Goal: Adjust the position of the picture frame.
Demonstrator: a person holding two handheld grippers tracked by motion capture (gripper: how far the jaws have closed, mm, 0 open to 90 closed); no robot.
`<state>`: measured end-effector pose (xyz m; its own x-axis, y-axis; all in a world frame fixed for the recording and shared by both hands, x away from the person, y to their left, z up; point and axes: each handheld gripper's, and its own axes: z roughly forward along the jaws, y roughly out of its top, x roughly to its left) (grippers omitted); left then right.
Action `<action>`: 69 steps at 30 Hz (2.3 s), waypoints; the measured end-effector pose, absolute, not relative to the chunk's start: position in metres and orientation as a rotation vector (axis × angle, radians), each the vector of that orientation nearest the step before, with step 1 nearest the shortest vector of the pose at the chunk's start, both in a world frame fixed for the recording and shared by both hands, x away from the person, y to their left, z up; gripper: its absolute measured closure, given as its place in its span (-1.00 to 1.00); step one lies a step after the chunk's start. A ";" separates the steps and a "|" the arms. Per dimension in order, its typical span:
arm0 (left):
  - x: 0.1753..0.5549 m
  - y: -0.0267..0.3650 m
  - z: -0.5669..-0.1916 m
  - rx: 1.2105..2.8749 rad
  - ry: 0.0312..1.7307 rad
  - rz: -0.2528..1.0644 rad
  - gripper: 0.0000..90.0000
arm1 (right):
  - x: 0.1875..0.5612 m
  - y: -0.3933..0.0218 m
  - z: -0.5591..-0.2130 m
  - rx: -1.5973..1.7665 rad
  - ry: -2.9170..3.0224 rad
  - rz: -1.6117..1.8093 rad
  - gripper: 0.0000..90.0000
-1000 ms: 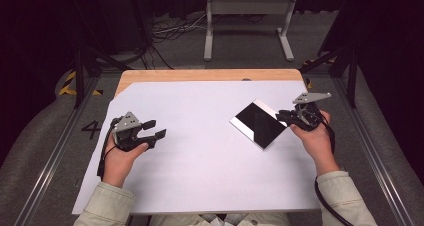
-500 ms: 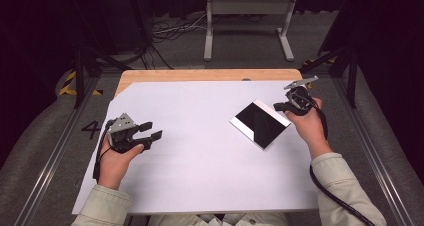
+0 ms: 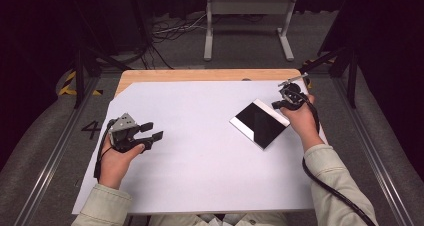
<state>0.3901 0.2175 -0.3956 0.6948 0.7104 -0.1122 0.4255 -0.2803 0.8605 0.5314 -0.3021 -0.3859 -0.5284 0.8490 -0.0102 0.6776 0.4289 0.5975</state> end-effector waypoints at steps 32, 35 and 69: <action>0.394 0.217 -0.404 1.942 0.891 0.340 -0.12 | 0.565 -0.300 -0.417 1.376 2.362 0.666 1.00; 0.394 0.216 -0.405 1.940 0.889 0.338 -0.13 | 0.565 -0.298 -0.417 1.340 2.372 0.643 1.00; 0.403 0.203 -0.405 1.951 0.860 0.311 -0.13 | 0.529 -0.243 -0.422 1.054 2.569 0.764 1.00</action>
<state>0.4029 0.2033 -0.4050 0.7204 0.6812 -0.1305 0.4404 -0.3038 0.8448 0.5295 -0.2426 -0.4223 -0.7026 0.7104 -0.0400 0.5732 0.5984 0.5598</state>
